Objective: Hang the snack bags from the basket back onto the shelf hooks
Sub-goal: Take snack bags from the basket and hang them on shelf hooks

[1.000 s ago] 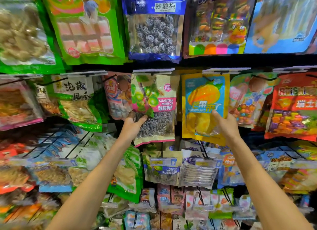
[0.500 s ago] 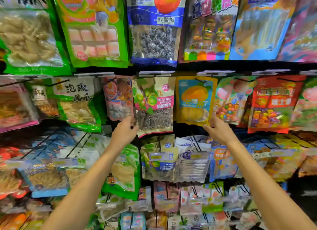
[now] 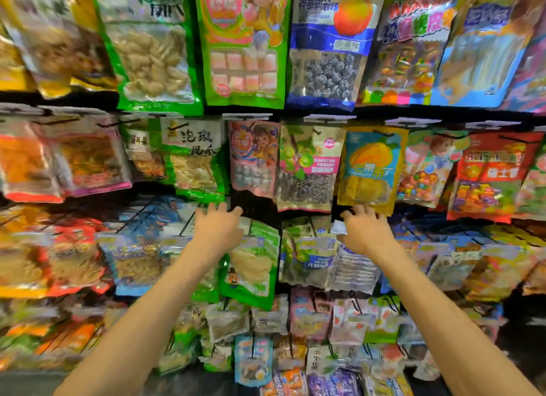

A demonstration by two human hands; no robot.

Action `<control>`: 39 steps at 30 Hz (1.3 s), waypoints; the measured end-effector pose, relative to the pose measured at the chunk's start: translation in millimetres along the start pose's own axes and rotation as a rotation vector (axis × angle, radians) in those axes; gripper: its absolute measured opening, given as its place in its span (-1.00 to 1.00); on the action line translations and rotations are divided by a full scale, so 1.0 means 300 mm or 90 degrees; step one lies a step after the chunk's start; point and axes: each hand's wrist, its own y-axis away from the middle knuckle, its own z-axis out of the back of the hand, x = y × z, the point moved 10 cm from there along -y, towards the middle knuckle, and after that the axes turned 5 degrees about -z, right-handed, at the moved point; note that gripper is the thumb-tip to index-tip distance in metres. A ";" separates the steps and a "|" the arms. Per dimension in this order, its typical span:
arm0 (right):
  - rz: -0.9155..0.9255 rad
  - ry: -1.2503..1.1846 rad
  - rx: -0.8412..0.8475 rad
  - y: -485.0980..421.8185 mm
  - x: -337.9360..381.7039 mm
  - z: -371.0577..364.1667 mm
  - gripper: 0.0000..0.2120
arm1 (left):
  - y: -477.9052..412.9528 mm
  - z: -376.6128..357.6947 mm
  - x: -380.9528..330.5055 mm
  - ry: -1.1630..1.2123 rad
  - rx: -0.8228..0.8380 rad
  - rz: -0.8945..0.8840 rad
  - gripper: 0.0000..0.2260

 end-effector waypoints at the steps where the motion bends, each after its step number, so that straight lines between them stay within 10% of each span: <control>1: 0.010 0.005 0.009 0.031 0.060 0.010 -0.41 | 0.058 0.005 0.041 0.001 -0.007 0.013 -0.55; 22: 0.465 -0.026 0.029 0.743 1.689 0.062 -0.44 | 1.383 -0.180 1.279 -0.017 0.080 0.411 -0.53; 39: 0.584 -0.029 0.143 0.748 2.651 -0.092 -0.44 | 1.467 -0.445 2.076 -0.026 0.150 0.485 -0.51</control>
